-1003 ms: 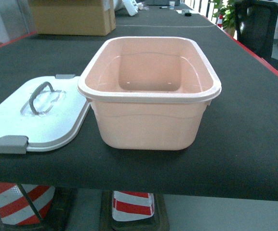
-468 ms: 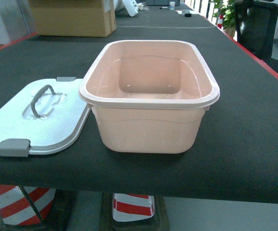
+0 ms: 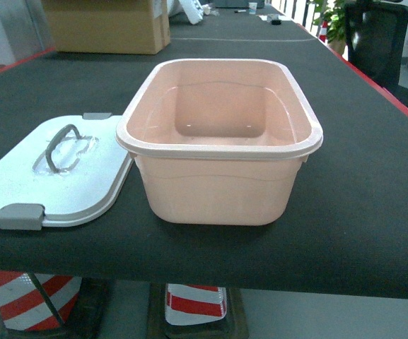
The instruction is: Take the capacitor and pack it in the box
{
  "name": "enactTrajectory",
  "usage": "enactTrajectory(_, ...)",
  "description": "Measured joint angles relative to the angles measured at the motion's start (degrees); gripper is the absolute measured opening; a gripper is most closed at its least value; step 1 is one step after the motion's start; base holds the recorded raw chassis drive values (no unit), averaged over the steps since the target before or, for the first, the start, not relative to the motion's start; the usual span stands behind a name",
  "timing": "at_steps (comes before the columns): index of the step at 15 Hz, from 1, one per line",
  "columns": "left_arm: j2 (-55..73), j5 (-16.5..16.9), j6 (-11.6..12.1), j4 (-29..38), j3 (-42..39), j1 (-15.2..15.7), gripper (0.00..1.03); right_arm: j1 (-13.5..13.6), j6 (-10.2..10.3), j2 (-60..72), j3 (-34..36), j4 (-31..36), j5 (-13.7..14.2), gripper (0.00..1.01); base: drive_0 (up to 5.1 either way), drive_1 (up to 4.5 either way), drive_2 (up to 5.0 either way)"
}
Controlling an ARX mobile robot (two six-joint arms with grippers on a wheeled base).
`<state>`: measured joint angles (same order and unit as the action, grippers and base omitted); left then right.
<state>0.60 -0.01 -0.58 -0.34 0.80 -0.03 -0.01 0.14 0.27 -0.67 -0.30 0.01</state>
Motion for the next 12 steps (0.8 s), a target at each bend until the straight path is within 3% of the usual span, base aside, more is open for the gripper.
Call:
enactTrajectory(1,0.0,0.0,0.0,0.0,0.0,0.0,0.43,0.0,0.0,0.0,0.0,0.0,0.0,0.98,0.0,0.00,0.0)
enactTrajectory(2,1.4,4.5,1.2,-0.9,0.3,1.6,0.43,0.0,0.0,0.0,0.0,0.0,0.0,0.98,0.0,0.00,0.0)
enactTrajectory(3,10.6,10.7,2.8,6.8,0.5,2.4,0.43,0.0,0.0,0.0,0.0,0.0,-0.1,0.98,0.0,0.00,0.0)
enactTrajectory(5,29.9,10.4,2.9,23.9,2.6,-1.7,0.43,0.0,0.0,0.0,0.0,0.0,0.0,0.98,0.0,0.00,0.0)
enactTrajectory(7,51.3,5.7,3.5,43.6,12.0,-3.4,0.43,0.0,0.0,0.0,0.0,0.0,0.0,0.98,0.0,0.00,0.0)
enactTrajectory(8,61.8,3.1,4.1,50.7,18.9,-6.1,0.43,0.0,0.0,0.0,0.0,0.0,0.0,0.98,0.0,0.00,0.0)
enactTrajectory(9,70.2,0.9,4.0,52.6,25.5,-8.7,0.43,0.0,0.0,0.0,0.0,0.0,0.0,0.98,0.0,0.00,0.0)
enactTrajectory(12,95.4,-7.9,3.4,45.6,48.8,-18.0,0.43,0.0,0.0,0.0,0.0,0.0,0.0,0.98,0.0,0.00,0.0)
